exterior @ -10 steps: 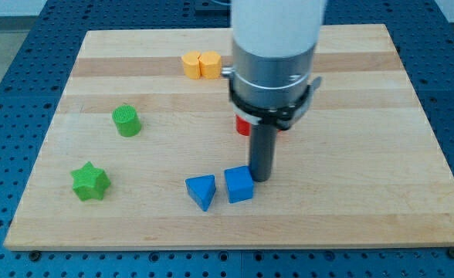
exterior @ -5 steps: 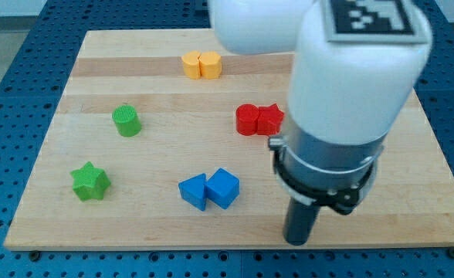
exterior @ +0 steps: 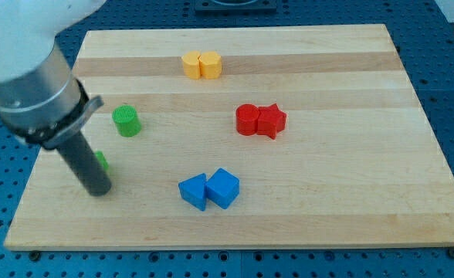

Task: Push green star into green circle

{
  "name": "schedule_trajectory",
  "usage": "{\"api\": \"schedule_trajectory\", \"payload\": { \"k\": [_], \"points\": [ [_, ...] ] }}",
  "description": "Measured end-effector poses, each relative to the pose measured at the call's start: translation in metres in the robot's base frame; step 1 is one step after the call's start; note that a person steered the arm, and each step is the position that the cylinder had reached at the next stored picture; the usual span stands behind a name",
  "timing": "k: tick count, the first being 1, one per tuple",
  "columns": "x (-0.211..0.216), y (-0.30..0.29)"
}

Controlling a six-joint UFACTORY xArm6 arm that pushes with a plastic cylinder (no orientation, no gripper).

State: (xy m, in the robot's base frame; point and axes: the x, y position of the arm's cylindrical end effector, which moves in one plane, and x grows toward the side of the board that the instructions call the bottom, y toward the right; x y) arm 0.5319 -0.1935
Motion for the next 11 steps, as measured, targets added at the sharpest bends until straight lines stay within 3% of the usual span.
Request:
{"api": "schedule_trajectory", "payload": {
  "k": [2,4,6,7,8,9,11],
  "points": [
    [0.001,-0.025],
    [0.003,-0.104],
    [-0.035,-0.071],
    [-0.037,-0.065],
    [-0.019,-0.085],
    [-0.003,-0.07],
    [-0.028,-0.014]
  ]
}}
